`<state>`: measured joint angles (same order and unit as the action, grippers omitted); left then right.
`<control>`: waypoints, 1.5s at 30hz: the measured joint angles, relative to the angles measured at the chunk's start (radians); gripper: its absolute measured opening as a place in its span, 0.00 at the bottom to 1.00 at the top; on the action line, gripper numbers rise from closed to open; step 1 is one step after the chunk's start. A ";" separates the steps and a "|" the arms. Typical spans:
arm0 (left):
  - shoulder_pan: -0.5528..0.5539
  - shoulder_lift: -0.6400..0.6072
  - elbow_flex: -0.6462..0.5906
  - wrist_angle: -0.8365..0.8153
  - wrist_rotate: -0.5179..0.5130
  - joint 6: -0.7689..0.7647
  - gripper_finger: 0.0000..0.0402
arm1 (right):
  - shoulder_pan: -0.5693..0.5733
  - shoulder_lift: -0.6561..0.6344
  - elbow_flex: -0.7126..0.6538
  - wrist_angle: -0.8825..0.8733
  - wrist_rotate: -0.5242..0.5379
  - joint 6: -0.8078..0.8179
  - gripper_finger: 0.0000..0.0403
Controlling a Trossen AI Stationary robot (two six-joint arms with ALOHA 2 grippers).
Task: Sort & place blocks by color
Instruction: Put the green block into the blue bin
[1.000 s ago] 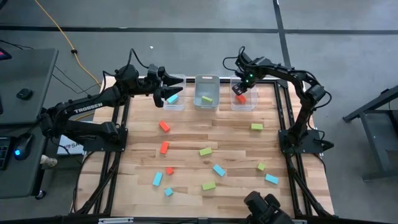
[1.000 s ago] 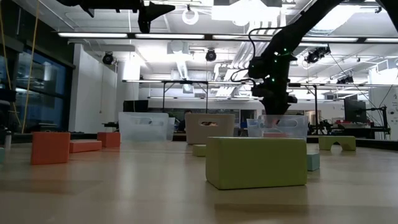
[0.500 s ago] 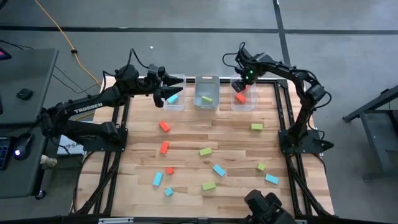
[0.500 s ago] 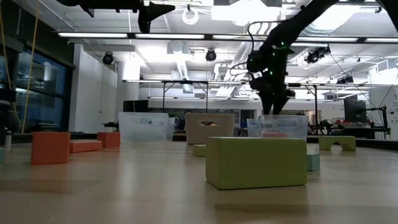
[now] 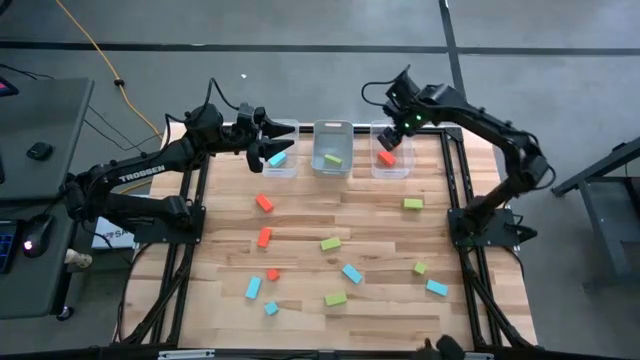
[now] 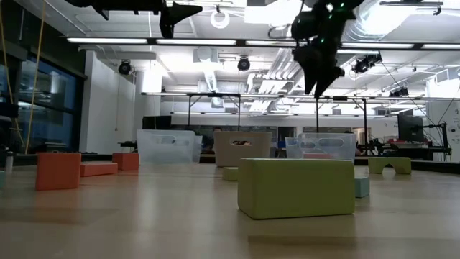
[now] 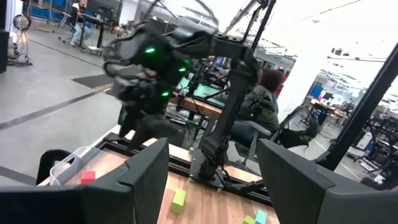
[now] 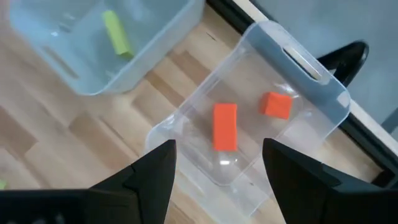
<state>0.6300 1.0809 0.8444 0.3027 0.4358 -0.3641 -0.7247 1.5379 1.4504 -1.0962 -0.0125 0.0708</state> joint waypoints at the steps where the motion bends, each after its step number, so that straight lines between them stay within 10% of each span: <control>1: 0.000 0.000 0.000 0.000 0.000 0.000 0.56 | 0.014 -0.020 -0.008 0.000 0.006 0.000 0.57; 17: 0.000 0.000 0.000 0.000 0.000 -0.001 0.56 | 0.220 -0.239 -0.291 -0.151 -0.070 0.192 0.57; 45: 0.000 0.000 0.000 0.001 0.000 -0.036 0.56 | 0.361 -0.158 -0.591 0.022 -0.023 -0.007 0.57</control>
<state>0.6296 1.0809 0.8444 0.3035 0.4357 -0.4004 -0.3637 1.3803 0.8597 -1.0740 -0.0358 0.0641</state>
